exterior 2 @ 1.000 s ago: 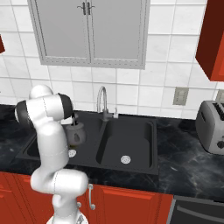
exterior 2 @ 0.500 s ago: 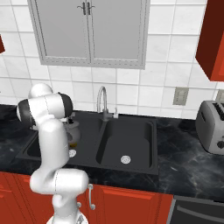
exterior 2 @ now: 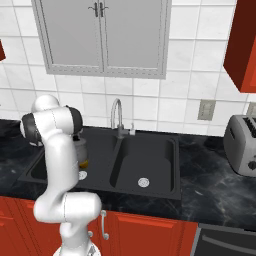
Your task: Open the cabinet, pick the kettle from the cabinet, and place it in the sink.
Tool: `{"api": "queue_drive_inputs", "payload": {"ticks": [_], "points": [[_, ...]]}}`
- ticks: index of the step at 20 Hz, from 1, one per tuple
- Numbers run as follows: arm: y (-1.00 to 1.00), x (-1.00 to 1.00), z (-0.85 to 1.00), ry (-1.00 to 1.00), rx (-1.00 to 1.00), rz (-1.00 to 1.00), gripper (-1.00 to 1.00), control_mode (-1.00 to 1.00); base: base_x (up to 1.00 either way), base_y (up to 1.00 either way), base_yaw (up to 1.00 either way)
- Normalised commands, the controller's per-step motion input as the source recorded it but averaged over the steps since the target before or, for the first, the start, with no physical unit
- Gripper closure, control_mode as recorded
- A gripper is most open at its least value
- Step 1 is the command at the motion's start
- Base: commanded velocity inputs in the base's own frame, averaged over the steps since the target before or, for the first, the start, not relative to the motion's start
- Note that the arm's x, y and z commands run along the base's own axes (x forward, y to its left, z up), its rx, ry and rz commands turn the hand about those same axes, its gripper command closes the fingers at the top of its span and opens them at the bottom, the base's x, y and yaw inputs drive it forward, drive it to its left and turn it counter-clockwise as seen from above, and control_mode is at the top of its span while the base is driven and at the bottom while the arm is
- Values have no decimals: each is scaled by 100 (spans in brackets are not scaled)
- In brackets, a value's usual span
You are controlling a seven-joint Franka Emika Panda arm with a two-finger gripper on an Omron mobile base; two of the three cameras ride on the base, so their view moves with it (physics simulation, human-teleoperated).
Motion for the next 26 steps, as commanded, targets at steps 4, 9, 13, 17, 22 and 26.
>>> {"api": "queue_drive_inputs", "payload": {"ticks": [4, 9, 13, 17, 22, 26], "points": [[-3, -12, -32, -37, 0, 0, 100, -100, 0, 0, 0], [2, -26, -41, -40, 0, 0, 100, -100, 0, 0, 0], [5, -15, -35, -42, 1, 0, 100, -100, 0, 0, 0], [-2, -17, -46, -38, 1, 0, 100, -100, 0, 0, 0], [-5, -8, -55, -26, 4, 0, 100, -100, 0, 0, 0], [-5, -1, -59, -17, 8, 0, 100, -100, 0, 0, 0]]}}
